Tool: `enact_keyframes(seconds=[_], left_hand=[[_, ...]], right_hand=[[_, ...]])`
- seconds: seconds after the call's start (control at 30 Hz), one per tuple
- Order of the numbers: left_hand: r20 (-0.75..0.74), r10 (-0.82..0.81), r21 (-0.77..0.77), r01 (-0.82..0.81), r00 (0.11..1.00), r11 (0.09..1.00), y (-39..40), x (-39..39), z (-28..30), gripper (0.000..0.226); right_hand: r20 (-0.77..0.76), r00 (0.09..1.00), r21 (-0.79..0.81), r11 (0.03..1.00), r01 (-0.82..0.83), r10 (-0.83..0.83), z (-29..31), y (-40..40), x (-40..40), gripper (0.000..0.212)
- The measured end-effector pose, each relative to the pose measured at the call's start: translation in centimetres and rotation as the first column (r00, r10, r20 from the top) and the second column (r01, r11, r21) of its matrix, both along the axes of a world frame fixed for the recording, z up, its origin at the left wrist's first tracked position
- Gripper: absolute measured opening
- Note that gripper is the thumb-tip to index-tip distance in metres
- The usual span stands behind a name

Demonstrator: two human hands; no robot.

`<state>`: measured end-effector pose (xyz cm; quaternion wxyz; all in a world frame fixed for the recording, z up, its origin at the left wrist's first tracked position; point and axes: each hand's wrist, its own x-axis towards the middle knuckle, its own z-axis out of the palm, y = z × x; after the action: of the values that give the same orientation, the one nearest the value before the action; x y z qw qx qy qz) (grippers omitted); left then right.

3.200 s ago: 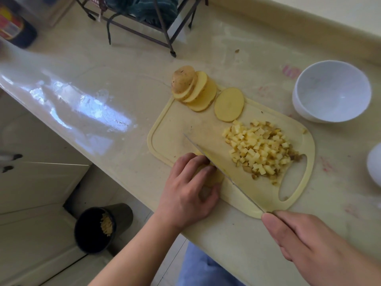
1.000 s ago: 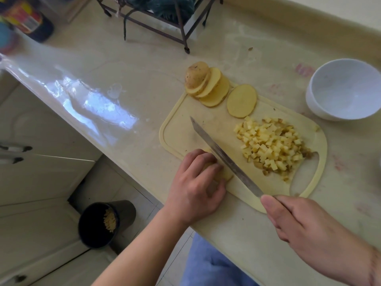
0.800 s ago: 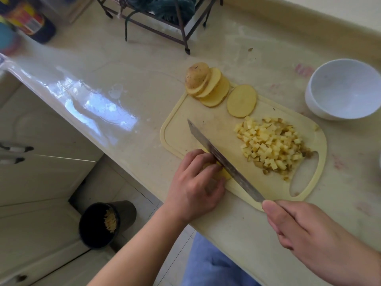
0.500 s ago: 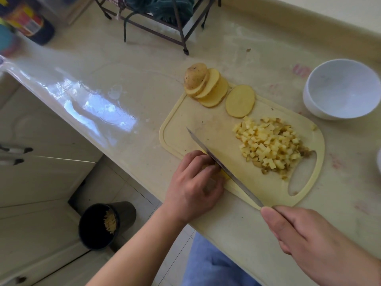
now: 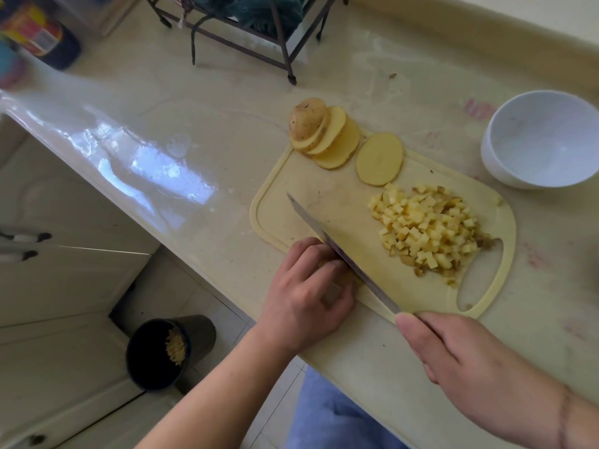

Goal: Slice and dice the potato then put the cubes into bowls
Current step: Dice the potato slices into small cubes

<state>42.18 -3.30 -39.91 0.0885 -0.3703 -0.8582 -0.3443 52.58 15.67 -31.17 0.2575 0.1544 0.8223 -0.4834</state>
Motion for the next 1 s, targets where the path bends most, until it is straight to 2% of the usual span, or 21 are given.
enact_keyframes(seconds=[0.3, 0.57, 0.77, 0.87, 1.0], left_hand=[[-0.005, 0.003, -0.011, -0.003, 1.000, 1.000, -0.2, 0.1, 0.0, 0.015], [-0.004, 0.002, -0.015, -0.002, 1.000, 1.000, -0.7, 0.7, -0.5, 0.021], [-0.030, 0.042, -0.009, -0.042, 0.999, 0.999, -0.5, 0.7, -0.5, 0.020], [-0.033, 0.047, -0.011, -0.047, 0.998, 0.999, -0.5, 0.8, -0.5, 0.020], [-0.027, 0.060, -0.014, -0.060, 0.998, 0.998, -0.3, 0.5, -0.4, 0.022]], right_hand=[[-0.076, 0.997, -0.001, 1.000, -0.004, 0.004, -0.4, 0.7, -0.4, 0.061], [-0.117, 0.993, 0.083, 0.996, -0.024, 0.034, -0.4, 0.3, -0.2, 0.060], [0.008, 0.999, -0.017, 0.999, 0.038, -0.038, 0.2, 0.7, -0.9, 0.067], [0.158, 0.984, -0.121, 0.988, 0.100, -0.081, 1.1, 0.7, -1.4, 0.056], [0.138, 0.989, -0.113, 0.992, 0.063, -0.048, 1.5, 0.7, -2.2, 0.055]])
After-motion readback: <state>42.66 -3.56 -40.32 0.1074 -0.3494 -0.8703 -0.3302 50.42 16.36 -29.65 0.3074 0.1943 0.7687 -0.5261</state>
